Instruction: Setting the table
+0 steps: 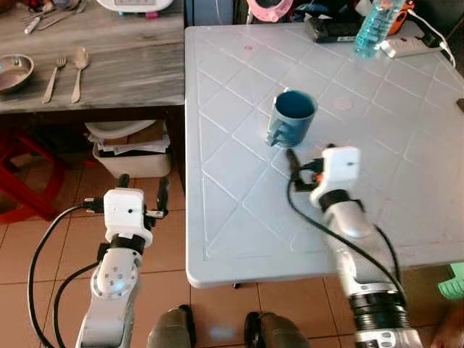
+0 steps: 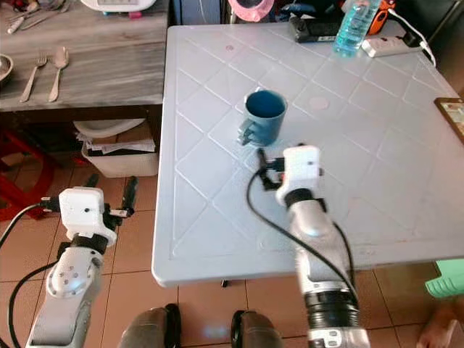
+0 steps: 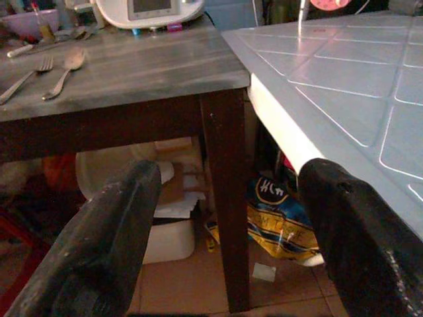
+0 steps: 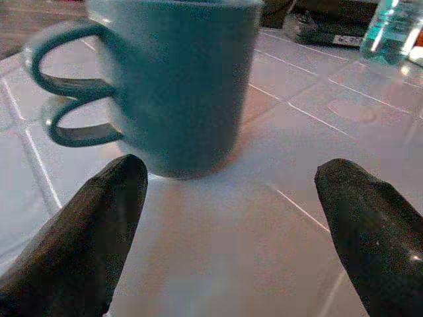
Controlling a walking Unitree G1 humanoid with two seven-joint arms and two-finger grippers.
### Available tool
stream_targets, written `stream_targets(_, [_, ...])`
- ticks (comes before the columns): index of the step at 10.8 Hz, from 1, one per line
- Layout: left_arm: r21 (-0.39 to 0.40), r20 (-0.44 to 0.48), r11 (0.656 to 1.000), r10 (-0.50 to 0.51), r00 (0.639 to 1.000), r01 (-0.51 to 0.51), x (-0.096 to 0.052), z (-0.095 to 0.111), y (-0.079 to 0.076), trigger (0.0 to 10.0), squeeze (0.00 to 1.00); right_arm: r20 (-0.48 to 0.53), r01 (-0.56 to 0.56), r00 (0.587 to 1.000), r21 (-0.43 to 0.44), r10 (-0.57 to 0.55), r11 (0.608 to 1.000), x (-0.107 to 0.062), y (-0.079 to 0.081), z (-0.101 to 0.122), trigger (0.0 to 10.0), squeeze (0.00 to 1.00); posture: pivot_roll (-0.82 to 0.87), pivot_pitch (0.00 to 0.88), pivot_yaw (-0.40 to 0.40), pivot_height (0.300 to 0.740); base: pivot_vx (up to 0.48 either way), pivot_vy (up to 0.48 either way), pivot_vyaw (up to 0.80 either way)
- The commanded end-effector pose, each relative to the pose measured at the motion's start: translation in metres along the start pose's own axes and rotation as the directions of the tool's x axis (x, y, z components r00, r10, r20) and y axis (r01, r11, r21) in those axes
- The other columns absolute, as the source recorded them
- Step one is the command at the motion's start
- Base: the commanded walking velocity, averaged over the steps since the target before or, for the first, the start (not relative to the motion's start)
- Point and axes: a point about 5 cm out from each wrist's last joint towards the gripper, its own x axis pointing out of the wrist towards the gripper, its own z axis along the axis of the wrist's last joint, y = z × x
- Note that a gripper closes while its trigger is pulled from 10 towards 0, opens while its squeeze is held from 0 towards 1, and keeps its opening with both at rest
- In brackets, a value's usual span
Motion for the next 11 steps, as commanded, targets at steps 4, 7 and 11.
stream_targets(4, [0.009, 0.0, 1.0, -0.01, 1.0, 0.01, -0.001, 0.001, 0.001, 10.0, 0.0, 0.008, -0.061, 0.998, 0.047, 0.061, 0.997, 0.009, 0.029, 0.006, 10.0, 0.0, 0.03, 0.18, 0.005, 0.74, 0.0, 0.0, 0.0])
stream_targets(7, [0.007, -0.005, 1.0, -0.007, 1.0, 0.007, -0.003, 0.001, 0.0, 10.0, 0.0, 0.003, -0.163, 0.987, 0.083, 0.164, 0.983, 0.01, 0.062, 0.008, 10.0, 0.0, 0.04, 0.188, -0.003, 0.74, 0.0, 0.0, 0.0])
stream_targets(11, [0.004, -0.012, 1.0, -0.021, 1.0, 0.022, -0.007, 0.0, -0.002, 10.0, 0.0, 0.066, -0.144, 0.988, 0.065, 0.14, 0.987, 0.025, 0.062, 0.023, 10.0, 0.0, 0.04, 0.209, 0.003, 0.74, 0.0, 0.0, 0.0])
